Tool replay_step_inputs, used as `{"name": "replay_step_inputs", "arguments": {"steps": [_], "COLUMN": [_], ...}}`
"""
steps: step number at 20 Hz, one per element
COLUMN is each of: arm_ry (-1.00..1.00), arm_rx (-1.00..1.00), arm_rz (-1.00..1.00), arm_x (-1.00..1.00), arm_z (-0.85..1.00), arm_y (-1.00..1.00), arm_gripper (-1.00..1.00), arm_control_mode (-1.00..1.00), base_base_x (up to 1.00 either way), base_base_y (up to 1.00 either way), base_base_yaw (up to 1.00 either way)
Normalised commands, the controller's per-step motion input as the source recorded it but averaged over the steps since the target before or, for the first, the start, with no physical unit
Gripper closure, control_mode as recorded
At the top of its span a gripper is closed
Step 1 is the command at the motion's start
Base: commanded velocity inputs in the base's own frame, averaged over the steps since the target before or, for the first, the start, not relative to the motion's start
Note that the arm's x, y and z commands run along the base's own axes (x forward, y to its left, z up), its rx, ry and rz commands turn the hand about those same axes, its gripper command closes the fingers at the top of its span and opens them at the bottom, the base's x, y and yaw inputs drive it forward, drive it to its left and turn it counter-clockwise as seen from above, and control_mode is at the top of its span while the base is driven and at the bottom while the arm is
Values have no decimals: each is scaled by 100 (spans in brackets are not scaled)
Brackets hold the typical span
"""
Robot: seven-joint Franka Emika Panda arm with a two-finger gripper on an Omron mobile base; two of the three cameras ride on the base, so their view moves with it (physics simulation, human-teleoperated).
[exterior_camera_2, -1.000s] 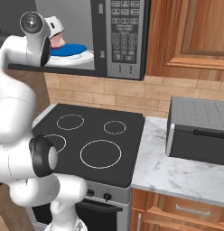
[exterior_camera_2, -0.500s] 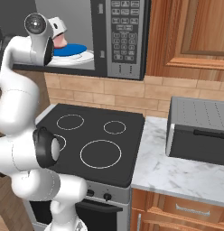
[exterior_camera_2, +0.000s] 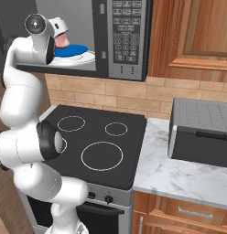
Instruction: Transport the steak from the fridge to the microwave and turn on the microwave.
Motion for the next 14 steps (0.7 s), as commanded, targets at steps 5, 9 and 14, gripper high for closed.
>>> {"name": "replay_step_inputs", "arguments": {"steps": [5,9,14], "arm_ry": [0,0,0], "arm_rx": [0,0,0], "arm_rz": [-4,-2,-1], "arm_x": [11,2,0], "arm_z": [-4,-7,-6], "arm_y": [5,1,0], "arm_gripper": [100,100,100], "arm_control_mode": [-100,-100,-100], "base_base_x": [0,0,0], "base_base_y": [0,0,0], "base_base_yaw": [0,0,0]}}
